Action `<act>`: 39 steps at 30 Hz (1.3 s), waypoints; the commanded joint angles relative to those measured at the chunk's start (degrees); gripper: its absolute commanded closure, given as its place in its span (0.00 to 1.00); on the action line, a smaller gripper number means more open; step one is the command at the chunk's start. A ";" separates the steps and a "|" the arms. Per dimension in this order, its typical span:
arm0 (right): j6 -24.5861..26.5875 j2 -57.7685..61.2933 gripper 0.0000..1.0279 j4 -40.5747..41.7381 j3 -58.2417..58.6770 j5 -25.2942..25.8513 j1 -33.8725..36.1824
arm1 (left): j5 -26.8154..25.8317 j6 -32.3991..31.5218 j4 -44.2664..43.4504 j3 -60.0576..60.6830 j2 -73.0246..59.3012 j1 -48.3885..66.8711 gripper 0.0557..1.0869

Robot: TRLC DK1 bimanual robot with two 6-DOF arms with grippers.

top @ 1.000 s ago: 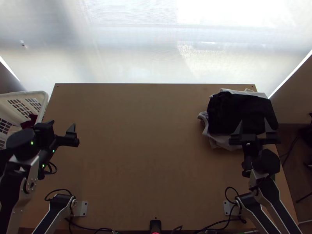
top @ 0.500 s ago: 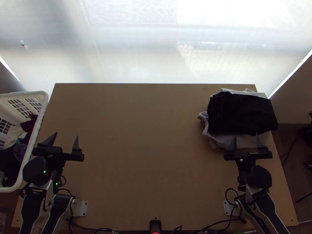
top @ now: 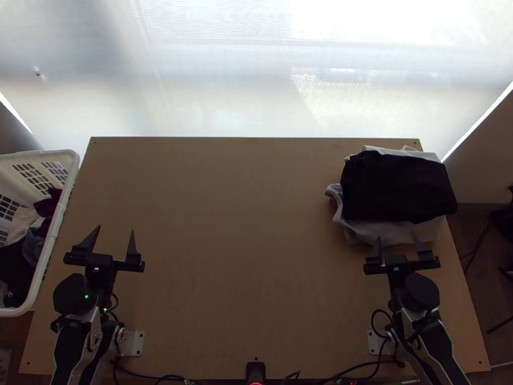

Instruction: Fold the t-shirt

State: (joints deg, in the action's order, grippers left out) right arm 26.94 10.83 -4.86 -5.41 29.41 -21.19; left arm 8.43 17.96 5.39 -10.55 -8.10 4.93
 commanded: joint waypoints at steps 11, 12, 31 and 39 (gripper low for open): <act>-2.86 -0.20 0.05 -3.93 0.14 -7.96 0.45 | -0.34 1.20 1.29 5.89 8.19 1.22 0.04; -2.94 -0.20 0.05 -4.10 0.14 -8.23 0.54 | -0.34 1.20 1.47 5.89 8.19 1.31 0.04; -1.89 2.09 0.05 -7.27 0.22 -19.74 3.35 | -6.05 0.94 6.65 6.24 8.10 -2.03 0.04; 2.59 -1.87 0.05 -9.02 0.14 -24.93 8.01 | -6.14 0.94 6.65 6.24 8.10 -2.03 0.04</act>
State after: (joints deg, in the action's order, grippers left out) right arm 26.22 11.70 -12.97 -5.19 7.33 -16.47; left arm 2.55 18.94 11.75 -4.36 -0.03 3.14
